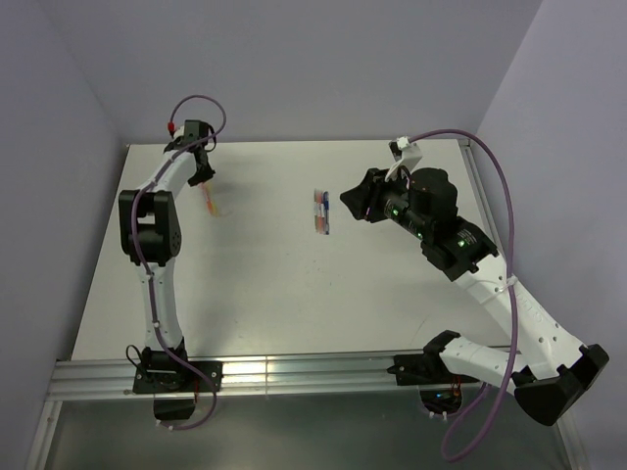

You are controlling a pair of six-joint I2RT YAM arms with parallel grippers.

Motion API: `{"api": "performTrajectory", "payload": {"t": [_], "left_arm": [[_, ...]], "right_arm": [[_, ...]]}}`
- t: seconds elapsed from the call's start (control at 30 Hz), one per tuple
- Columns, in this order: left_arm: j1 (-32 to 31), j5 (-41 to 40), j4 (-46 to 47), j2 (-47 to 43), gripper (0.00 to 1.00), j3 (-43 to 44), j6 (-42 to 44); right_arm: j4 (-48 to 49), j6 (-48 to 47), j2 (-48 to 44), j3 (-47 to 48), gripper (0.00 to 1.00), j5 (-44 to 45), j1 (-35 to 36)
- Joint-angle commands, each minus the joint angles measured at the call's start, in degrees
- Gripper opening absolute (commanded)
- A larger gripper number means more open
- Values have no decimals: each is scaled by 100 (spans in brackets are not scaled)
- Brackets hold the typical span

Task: Insert the pens into the pen caps
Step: Pick up the pen from the center of the board.

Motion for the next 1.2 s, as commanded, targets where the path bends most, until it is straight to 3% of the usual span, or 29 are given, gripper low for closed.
{"api": "performTrajectory", "payload": {"t": [0.0,1.17], "left_arm": [[-1,-6,20,107,30,213,58],[78,276,73,626,27,371,32]], "right_arm": [[85,-64,-40,91,48,71,-17],[86,-91,162,99,48,27,-17]]}}
